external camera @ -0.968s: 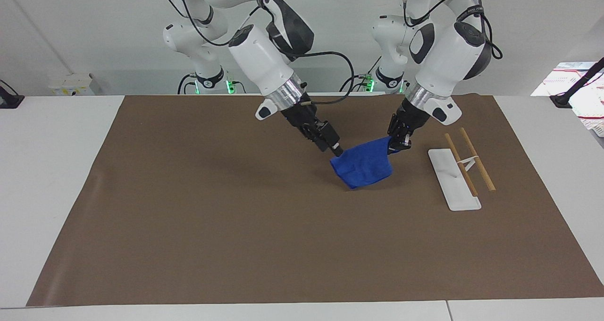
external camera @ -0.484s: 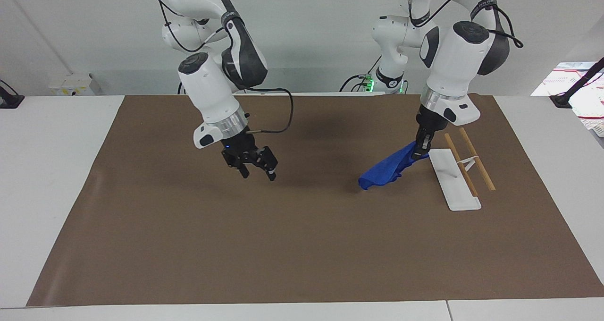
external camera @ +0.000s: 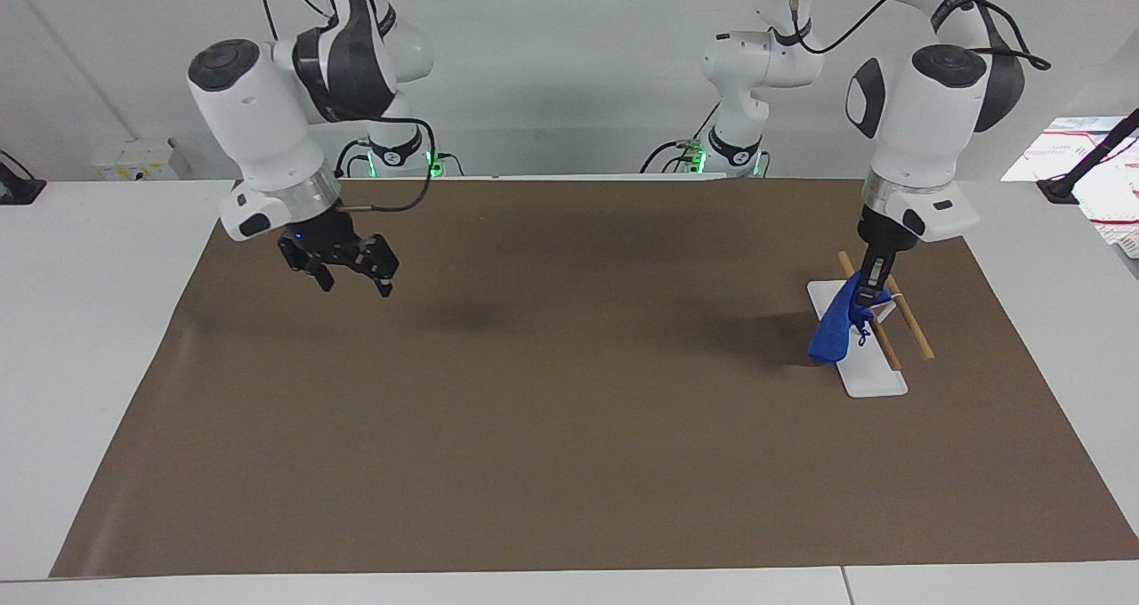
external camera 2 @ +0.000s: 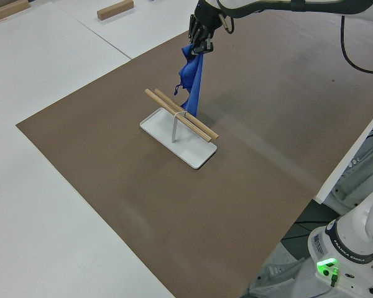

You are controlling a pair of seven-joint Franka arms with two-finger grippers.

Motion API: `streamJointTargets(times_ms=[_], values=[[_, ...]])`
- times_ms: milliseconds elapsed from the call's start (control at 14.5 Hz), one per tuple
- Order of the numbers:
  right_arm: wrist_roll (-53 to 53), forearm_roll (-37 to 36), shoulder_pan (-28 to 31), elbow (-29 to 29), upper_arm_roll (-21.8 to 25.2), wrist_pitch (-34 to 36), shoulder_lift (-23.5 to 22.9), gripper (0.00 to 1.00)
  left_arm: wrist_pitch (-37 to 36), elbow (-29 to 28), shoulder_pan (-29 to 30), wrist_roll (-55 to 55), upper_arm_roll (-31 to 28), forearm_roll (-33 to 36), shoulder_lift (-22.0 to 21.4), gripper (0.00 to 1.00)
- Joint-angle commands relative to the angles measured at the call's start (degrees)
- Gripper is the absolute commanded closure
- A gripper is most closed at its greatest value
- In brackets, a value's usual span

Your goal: Right arm passes towel to left arm to hang

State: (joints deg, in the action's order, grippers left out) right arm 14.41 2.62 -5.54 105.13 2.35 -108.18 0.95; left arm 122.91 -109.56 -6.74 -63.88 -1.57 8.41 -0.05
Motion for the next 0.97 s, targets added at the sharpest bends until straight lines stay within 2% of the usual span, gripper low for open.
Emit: streamJointTargets(times_ms=[0, 276, 553, 899], values=[[-1.84, -2.88, 2.89, -5.70, -0.68, 8.40, 0.19, 0.00, 1.89, -0.04, 3.48, 0.60, 0.34, 1.09, -0.47, 1.00], [-3.68, -2.62, 5.18, -17.13, -0.68, 21.24, -2.00, 0.00, 4.87, -0.39, 8.66, 0.51, 0.43, 1.09, -0.47, 1.00], [-3.95, -2.79, 5.01, -16.09, -0.95, 21.17, -1.83, 0.00, 10.58, -1.62, 14.11, 0.60, 0.52, 1.00, -0.47, 1.00], [-7.19, -4.72, 4.40, -17.77, -1.21, 22.76, -2.45, 0.00, 14.63, -5.40, 15.44, 0.69, 0.43, 0.91, -1.18, 1.00]])
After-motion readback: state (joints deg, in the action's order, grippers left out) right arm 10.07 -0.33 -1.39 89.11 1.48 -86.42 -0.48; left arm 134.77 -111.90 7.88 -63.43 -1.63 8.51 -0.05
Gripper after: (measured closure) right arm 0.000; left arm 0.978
